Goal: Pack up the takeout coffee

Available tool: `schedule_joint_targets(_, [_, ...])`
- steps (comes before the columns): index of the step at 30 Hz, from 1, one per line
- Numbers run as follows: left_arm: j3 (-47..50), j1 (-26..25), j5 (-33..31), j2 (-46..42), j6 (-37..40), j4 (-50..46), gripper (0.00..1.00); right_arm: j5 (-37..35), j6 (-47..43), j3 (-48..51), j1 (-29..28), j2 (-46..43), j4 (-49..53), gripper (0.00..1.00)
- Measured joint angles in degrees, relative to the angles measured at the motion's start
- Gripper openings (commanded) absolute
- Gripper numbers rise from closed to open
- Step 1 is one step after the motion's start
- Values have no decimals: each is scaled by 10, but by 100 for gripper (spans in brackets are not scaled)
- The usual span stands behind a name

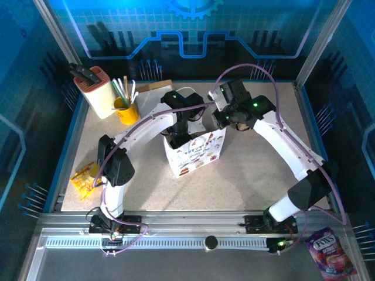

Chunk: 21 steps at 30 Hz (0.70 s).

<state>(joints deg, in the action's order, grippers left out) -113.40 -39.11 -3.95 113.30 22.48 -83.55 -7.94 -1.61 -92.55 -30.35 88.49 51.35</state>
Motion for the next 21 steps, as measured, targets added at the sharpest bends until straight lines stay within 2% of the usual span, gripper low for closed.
schedule_joint_targets(21, [0, 4, 14, 0, 0, 14, 56, 0, 0, 3, 0, 0, -5, 7])
